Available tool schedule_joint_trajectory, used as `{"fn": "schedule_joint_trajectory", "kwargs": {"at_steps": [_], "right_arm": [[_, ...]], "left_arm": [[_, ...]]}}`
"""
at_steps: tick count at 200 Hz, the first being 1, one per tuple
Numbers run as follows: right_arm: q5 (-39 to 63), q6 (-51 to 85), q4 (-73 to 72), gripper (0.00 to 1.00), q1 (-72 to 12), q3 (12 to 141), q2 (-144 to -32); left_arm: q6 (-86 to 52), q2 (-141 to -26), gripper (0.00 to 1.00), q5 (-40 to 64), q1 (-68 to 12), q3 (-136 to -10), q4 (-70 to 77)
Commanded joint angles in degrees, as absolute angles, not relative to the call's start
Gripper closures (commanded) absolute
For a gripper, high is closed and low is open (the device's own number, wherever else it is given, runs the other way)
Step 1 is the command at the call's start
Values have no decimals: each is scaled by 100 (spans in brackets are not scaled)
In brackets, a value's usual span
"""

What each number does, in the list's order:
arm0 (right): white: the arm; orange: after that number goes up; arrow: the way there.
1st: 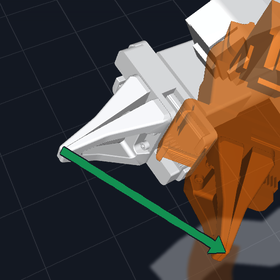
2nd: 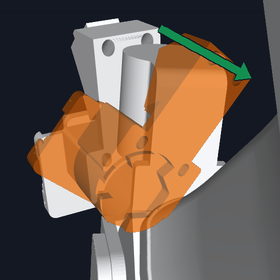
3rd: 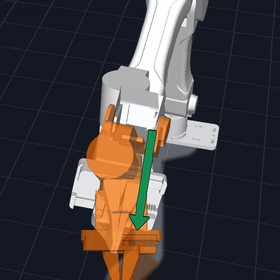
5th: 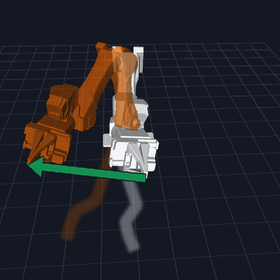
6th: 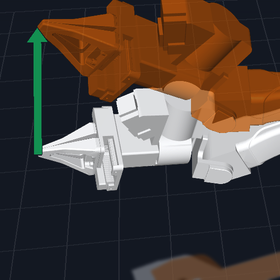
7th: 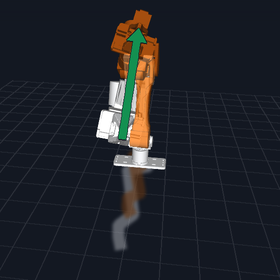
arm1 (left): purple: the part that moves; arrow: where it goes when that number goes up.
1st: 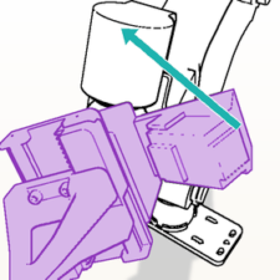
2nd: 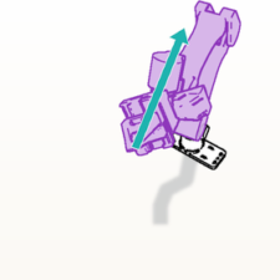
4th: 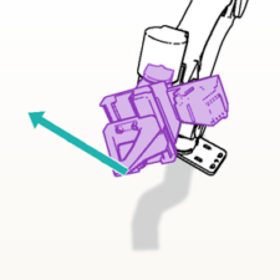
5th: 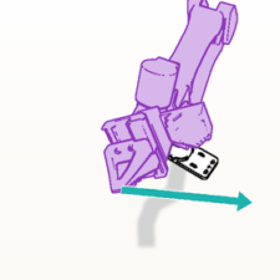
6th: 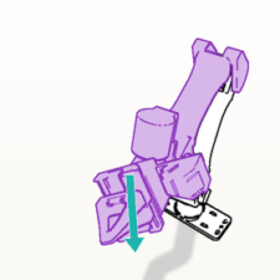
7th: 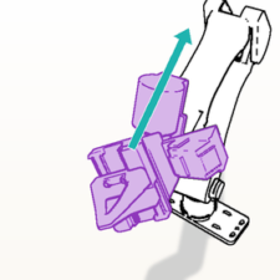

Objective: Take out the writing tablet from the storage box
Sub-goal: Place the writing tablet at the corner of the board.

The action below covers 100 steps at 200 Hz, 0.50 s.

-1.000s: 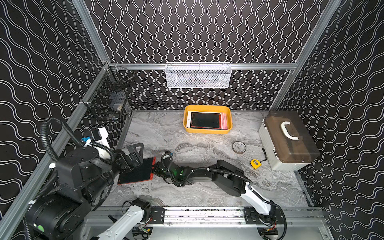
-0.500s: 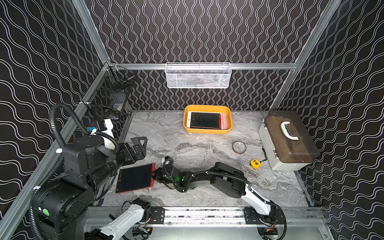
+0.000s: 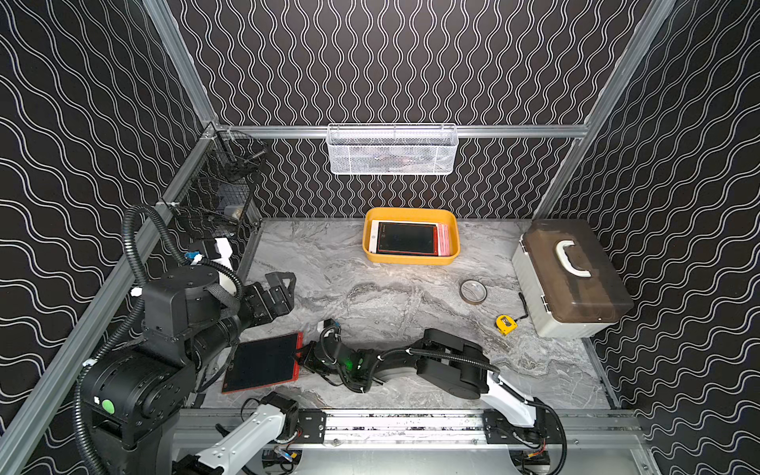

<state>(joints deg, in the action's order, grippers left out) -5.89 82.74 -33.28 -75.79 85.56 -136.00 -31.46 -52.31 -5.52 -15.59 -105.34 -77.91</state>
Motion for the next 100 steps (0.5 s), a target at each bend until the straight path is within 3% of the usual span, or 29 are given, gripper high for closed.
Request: {"fn": "schedule_joint_trajectory", "kwargs": {"at_steps": [1,43,66,77,100], "right_arm": [[-890,8402,-2850,99,-7589,8651,-13621],[-930,8513,-2796,88,-7589,8525,-13614],[-832,8483,-2639,79,-7589,8532,-13575],[-788,8490,-2484,70,-7600,8551,-13544],[-628,8411,-2224,69,-7620,8673,-13525]], "left_arm": [[-3154,-5295,1,-510,-1564,-10528,-7656],[-3044,-5421,1,-416,-1564,-10528,-7550],[-2935,-5519,1,-369,-1564,-10586,-7509],[-2894,-5536,1,-360,-1564,-10592,-7485],[-2822,-5572,1,-378,-1561,-10665,-7473]]}}
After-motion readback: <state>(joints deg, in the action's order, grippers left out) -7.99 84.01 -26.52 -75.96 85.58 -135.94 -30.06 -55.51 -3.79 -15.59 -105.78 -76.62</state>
